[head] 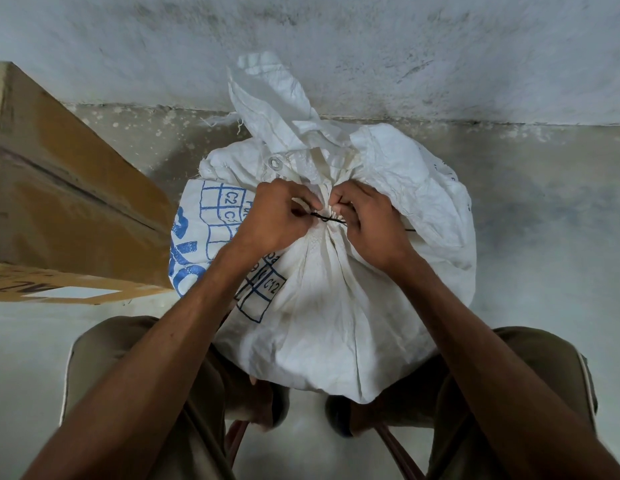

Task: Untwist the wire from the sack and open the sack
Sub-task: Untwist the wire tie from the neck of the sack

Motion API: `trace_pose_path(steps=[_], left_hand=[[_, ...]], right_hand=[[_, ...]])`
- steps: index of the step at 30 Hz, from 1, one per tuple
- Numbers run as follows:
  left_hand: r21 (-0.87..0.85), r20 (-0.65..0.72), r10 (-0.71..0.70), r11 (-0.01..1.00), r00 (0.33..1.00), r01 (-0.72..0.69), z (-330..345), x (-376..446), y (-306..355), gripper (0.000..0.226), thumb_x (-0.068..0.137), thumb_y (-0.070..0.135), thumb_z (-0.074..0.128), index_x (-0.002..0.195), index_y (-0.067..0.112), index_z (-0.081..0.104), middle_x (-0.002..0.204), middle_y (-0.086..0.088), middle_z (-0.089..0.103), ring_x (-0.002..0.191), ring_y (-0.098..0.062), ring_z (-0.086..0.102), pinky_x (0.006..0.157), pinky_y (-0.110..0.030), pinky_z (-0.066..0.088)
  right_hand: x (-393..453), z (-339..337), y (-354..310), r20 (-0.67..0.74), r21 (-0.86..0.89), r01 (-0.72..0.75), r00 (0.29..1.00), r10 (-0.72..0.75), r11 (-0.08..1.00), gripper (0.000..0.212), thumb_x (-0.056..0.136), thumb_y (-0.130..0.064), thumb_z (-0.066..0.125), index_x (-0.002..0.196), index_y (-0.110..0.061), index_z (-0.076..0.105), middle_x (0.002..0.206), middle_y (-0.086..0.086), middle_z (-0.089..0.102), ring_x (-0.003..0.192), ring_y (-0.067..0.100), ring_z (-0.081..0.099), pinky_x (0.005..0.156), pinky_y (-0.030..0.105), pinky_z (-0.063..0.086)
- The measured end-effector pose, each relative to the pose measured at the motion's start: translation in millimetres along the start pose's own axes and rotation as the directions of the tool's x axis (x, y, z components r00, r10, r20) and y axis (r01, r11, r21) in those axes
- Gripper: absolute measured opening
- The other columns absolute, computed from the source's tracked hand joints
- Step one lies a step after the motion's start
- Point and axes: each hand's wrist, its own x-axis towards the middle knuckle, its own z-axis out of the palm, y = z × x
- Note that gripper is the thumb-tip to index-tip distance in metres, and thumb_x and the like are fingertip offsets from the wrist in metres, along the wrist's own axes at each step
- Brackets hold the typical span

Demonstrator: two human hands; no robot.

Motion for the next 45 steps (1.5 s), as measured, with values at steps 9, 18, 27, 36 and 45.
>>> trace_pose_path(steps=[9,18,27,36,45], left_hand=[[0.014,0.048,0.078,0.997,0.996,-0.079,0.2,-1.4,-1.3,0.024,0.075,0.0,0.076,0.09,0.018,0.08,0.084,0.008,0.073,0.076,-0.002,0.07,0.078,-0.017,0.057],[-0.063,0.052,0.068,0.996,0.996,-0.065,-0.9,-0.4,-4.5,0.017,0.079,0.009,0.082,0.094,0.017,0.079,0.086,0.007,0.076,0.08,-0.002,0.071,0.082,-0.017,0.056],[-0.02,0.012,0.064,0.998,0.998,-0.064,-1.3,2.5,-3.7,0.009,0.082,0.01,0.079,0.089,0.015,0.077,0.082,0.005,0.077,0.078,-0.004,0.072,0.082,-0.023,0.057],[0.002,-0.051,-0.071,0.997,0.996,0.071,-7.7,4.5,-1.8,0.024,0.091,0.031,0.067,0.072,0.019,0.073,0.063,0.003,0.069,0.06,-0.011,0.064,0.059,-0.025,0.046],[-0.312,0.13,-0.389,0.857,0.912,0.41,-14.3,9.9,-7.1,0.023,0.093,0.025,0.069,0.085,0.006,0.079,0.08,-0.003,0.079,0.082,-0.019,0.074,0.091,-0.04,0.058]], right_hand=[[0.1,2.4,-7.6,-0.069,0.048,0.057,0.996,-0.054,0.997,0.022,0.093,0.009,0.053,0.099,-0.009,0.063,0.097,-0.005,0.058,0.081,0.004,0.058,0.065,0.027,0.051],[4.5,-0.4,-14.7,-0.127,0.359,-0.059,0.986,0.112,0.931,0.007,0.099,0.001,0.056,0.098,-0.005,0.06,0.085,0.004,0.066,0.073,0.022,0.065,0.071,0.045,0.055],[3.2,0.3,-11.3,-0.075,0.375,-0.124,0.984,0.164,0.919,0.033,0.088,0.001,0.071,0.117,-0.013,0.061,0.089,0.001,0.068,0.085,0.013,0.07,0.076,0.026,0.058],[1.5,4.5,-2.2,-0.043,0.162,0.008,0.999,-0.001,0.987,0.014,0.08,0.001,0.078,0.087,-0.008,0.071,0.09,0.003,0.059,0.074,0.009,0.057,0.068,0.014,0.045],[-0.9,19.3,-0.6,-0.044,-0.02,0.041,0.998,-0.042,0.999,0.004,0.087,-0.008,0.077,0.091,-0.009,0.077,0.093,0.002,0.057,0.084,0.005,0.049,0.074,0.007,0.039]])
